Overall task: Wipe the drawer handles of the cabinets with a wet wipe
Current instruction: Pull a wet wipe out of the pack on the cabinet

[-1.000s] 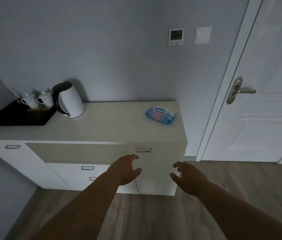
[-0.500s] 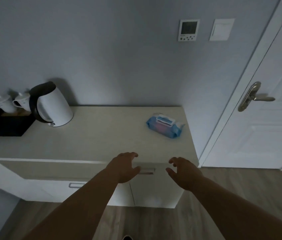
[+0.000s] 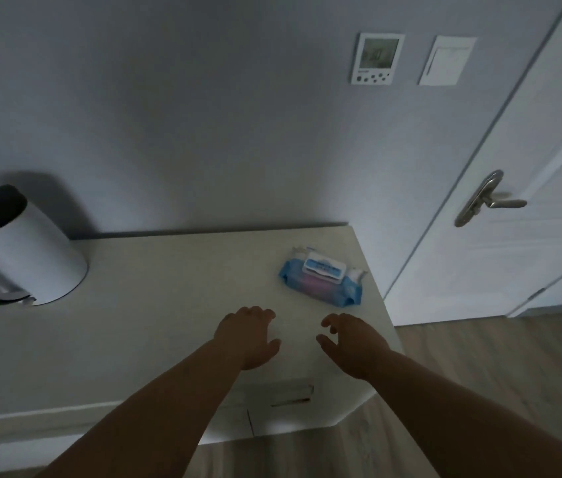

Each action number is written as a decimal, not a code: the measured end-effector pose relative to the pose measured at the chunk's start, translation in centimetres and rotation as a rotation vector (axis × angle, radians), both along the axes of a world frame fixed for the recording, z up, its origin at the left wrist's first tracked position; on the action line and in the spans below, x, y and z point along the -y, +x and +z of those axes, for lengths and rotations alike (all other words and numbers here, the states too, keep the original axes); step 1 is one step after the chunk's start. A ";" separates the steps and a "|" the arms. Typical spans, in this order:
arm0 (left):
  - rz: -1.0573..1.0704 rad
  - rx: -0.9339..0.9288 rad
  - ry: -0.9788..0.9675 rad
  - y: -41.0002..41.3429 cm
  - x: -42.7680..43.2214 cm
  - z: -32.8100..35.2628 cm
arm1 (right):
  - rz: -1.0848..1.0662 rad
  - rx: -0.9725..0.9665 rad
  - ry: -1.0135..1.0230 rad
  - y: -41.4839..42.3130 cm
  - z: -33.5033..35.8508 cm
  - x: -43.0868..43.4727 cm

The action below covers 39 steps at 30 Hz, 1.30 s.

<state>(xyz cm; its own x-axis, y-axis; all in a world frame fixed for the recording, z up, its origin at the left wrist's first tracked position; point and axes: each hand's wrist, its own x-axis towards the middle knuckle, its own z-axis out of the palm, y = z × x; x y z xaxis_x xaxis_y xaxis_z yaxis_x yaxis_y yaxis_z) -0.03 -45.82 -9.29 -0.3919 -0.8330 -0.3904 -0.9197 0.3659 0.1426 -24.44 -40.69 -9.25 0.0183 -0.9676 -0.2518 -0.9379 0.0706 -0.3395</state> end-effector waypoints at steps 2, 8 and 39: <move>-0.023 0.010 0.017 -0.7 0.6 -0.5 | -0.007 -0.004 0.009 -0.2 -0.3 0.7; 0.007 0.020 0.010 -3.2 2.7 -1.1 | -0.044 0.040 0.007 -1.5 -1.4 3.4; 0.279 -0.306 -0.017 -9.5 11.7 0.1 | 0.103 -0.041 -0.400 -6.7 -1.1 11.9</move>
